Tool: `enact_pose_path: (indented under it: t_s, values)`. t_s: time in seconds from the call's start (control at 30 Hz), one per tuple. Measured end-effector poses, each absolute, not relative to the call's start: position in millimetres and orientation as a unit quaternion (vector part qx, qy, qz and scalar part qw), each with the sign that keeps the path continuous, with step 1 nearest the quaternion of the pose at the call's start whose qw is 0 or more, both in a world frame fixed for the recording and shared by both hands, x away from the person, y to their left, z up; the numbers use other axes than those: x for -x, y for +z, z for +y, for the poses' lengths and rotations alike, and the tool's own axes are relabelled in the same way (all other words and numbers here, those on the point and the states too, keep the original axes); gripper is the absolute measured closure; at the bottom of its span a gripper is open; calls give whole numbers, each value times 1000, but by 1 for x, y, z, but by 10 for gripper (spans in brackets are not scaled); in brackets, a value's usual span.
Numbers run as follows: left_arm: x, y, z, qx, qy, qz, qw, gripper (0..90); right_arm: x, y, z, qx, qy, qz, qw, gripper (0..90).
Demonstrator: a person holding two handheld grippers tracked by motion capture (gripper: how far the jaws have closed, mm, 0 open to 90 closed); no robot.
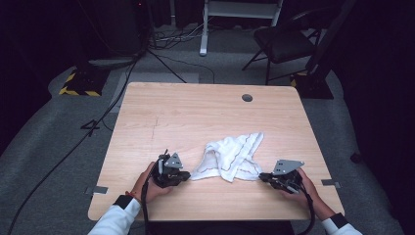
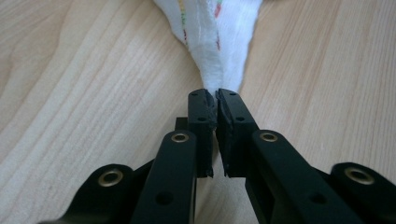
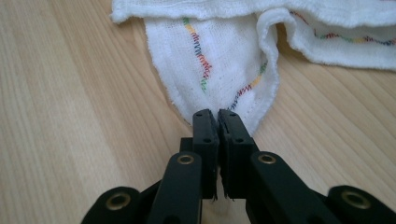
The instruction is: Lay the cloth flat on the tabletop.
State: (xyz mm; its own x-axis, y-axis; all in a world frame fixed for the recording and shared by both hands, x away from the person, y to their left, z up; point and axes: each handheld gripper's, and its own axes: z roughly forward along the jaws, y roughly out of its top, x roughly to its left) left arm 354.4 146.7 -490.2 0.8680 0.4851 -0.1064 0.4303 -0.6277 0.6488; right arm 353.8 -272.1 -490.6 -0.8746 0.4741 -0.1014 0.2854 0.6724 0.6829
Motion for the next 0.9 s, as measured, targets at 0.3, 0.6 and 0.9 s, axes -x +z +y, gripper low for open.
enact_pose_path:
  t_s: [0.3,0.6,0.9]
  values:
    - [-348,-487,140,-903,85,252,337,545,-350,-489,-281,-217,343,904,132,855]
    - [-360,-471,120,-892,118,250,357,230,-353,-490,-281,-221,346,902,133,845]
    - [-392,-443,85,-883,115,212,402,208,-355,-491,-282,-222,347,901,133,838]
